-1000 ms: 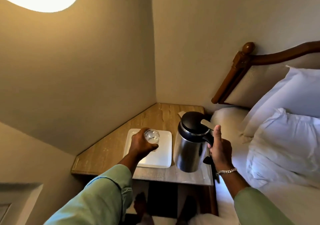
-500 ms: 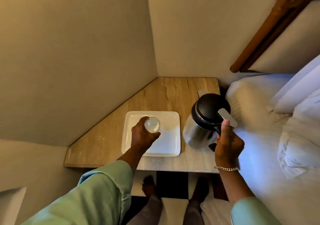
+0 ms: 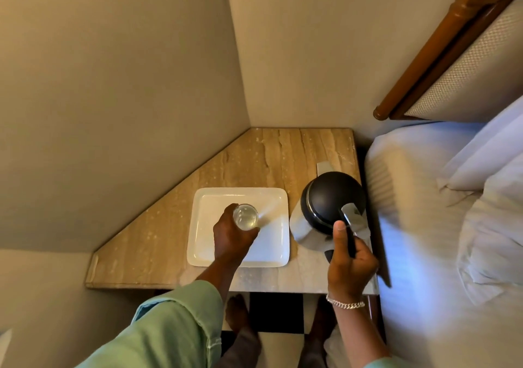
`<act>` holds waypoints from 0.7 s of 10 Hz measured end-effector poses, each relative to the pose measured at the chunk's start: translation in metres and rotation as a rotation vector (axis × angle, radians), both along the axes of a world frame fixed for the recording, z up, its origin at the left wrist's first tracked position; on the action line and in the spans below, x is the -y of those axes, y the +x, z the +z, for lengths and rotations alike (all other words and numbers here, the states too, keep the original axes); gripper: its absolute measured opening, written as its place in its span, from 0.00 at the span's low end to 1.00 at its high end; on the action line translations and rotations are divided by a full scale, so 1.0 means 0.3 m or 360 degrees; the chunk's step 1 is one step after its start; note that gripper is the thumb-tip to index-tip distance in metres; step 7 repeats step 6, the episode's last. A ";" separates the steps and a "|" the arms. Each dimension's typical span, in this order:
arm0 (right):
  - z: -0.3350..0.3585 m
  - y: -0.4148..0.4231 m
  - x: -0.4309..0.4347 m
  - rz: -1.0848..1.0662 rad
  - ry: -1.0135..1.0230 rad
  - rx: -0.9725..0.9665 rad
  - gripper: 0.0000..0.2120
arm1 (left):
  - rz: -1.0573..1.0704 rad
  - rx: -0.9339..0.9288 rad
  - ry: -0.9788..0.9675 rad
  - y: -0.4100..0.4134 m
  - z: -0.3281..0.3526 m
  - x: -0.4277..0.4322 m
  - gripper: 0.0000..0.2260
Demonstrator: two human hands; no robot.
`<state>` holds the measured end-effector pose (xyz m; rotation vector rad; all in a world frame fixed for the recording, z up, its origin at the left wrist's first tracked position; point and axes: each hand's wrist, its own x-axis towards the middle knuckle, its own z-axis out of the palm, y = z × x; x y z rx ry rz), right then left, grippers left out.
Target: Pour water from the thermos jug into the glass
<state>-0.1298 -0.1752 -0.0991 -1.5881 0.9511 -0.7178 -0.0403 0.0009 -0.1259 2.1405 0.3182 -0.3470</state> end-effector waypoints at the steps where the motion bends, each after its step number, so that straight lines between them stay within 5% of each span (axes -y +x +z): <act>1: -0.028 -0.028 -0.004 0.0042 0.0022 -0.0019 0.33 | 0.0001 0.0024 0.0062 -0.019 -0.032 -0.010 0.28; 3: -0.040 -0.071 0.006 0.0183 0.0142 -0.0098 0.45 | -0.0025 -0.0010 0.0084 -0.021 -0.055 -0.004 0.31; 5: 0.056 -0.127 0.030 0.0524 0.0208 -0.0304 0.40 | -0.0129 -0.0252 0.0101 0.006 0.025 -0.020 0.48; 7: 0.125 -0.186 0.055 0.0418 0.0074 -0.0389 0.40 | -0.0235 -0.0195 0.0213 0.018 0.131 -0.047 0.40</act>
